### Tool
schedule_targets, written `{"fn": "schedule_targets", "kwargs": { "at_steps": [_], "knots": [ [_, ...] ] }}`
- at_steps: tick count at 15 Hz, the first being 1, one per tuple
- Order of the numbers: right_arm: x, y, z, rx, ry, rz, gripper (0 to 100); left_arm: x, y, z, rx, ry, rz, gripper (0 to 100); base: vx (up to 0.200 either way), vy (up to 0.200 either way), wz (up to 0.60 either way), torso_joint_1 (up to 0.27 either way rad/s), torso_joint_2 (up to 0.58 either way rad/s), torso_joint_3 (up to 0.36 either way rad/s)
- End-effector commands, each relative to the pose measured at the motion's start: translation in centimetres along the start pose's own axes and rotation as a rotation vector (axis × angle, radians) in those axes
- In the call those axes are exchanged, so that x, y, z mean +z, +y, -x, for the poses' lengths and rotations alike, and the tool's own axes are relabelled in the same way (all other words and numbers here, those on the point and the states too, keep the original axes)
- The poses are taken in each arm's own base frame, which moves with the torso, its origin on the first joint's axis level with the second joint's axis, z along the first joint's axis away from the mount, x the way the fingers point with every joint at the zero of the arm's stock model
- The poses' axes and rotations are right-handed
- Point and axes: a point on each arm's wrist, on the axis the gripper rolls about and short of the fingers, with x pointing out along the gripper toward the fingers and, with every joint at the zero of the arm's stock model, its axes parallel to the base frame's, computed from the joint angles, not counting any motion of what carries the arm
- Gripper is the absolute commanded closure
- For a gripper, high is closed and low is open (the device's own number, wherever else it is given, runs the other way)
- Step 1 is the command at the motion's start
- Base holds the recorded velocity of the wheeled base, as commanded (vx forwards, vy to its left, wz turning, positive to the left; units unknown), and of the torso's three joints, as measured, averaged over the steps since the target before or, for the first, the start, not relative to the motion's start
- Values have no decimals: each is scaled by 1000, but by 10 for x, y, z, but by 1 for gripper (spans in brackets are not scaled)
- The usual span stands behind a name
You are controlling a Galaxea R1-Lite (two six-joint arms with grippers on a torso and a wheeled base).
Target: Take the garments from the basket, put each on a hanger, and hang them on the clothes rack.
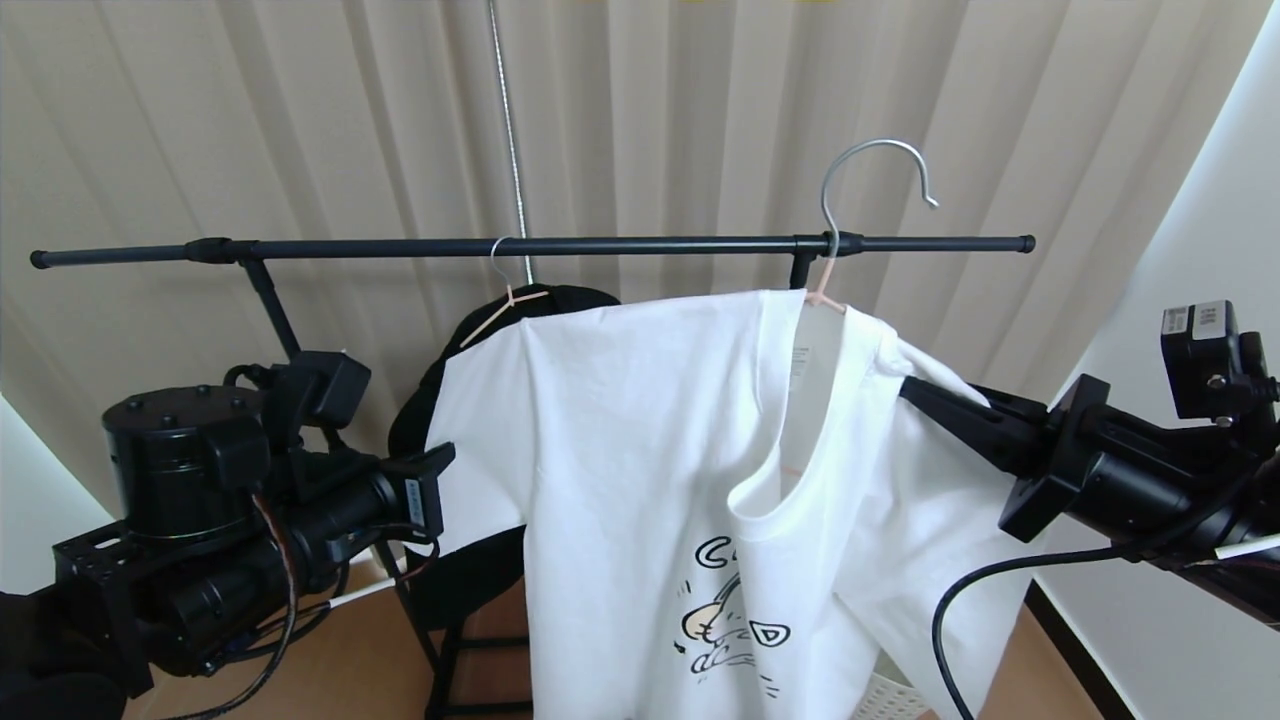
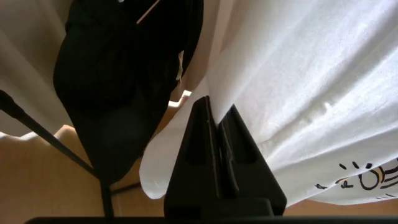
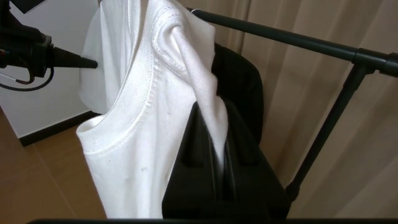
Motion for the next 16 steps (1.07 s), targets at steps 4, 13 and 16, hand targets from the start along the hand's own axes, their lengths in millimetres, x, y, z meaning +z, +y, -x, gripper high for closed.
{"fn": "schedule_targets", "kwargs": {
  "at_steps": [4, 13, 16],
  "knots": [
    [2, -4, 1, -17, -7, 6, 100, -7, 7, 3, 28, 22, 30, 100, 0, 0, 0, 0, 0, 0],
    [4, -8, 2, -34, -14, 10, 100, -19, 14, 9, 53, 64, 70, 100, 0, 0, 0, 0, 0, 0],
    [4, -8, 2, -34, -14, 10, 100, -23, 17, 11, 61, 78, 71, 100, 0, 0, 0, 0, 0, 0]
  ]
}}
